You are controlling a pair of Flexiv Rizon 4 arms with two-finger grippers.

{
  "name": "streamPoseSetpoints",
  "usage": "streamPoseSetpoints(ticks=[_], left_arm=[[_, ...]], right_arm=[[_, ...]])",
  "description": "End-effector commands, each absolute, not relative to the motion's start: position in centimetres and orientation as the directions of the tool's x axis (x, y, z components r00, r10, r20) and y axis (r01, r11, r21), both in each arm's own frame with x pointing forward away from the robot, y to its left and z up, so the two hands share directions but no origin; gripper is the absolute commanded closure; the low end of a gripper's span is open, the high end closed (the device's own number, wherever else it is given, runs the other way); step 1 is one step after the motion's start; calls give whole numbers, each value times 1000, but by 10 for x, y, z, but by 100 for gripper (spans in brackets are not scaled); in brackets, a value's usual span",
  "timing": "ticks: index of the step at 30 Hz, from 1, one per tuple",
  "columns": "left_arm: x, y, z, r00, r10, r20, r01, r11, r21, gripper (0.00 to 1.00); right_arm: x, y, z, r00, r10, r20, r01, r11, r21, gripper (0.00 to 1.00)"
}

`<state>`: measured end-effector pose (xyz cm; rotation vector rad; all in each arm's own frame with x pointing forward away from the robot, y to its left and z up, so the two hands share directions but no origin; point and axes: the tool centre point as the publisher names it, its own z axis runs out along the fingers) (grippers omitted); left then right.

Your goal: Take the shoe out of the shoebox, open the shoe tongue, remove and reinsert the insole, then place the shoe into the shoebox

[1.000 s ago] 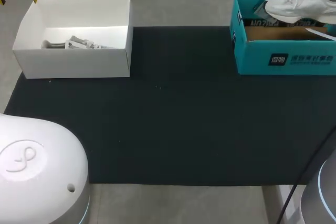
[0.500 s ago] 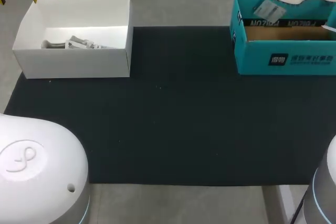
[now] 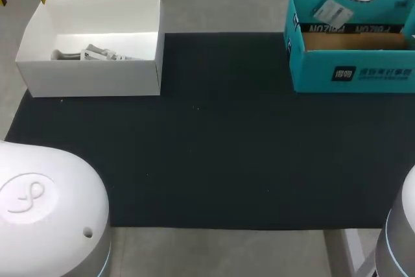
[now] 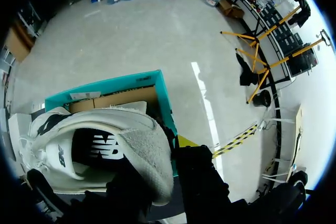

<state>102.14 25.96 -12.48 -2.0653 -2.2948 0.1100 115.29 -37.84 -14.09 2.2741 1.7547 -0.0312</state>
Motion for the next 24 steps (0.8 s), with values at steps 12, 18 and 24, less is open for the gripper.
streamPoseSetpoints(ticks=[12,18,24], left_arm=[[1021,260,-124,-104,995,-7,991,103,-87,0],[1021,260,-124,-104,995,-7,991,103,-87,0],[1021,260,-124,-104,995,-7,991,103,-87,0]], right_arm=[[1130,-341,-133,243,946,-212,960,-203,194,100],[1103,-300,-126,249,940,-232,962,-212,173,100],[1077,-258,-124,245,942,-228,960,-204,190,100]])
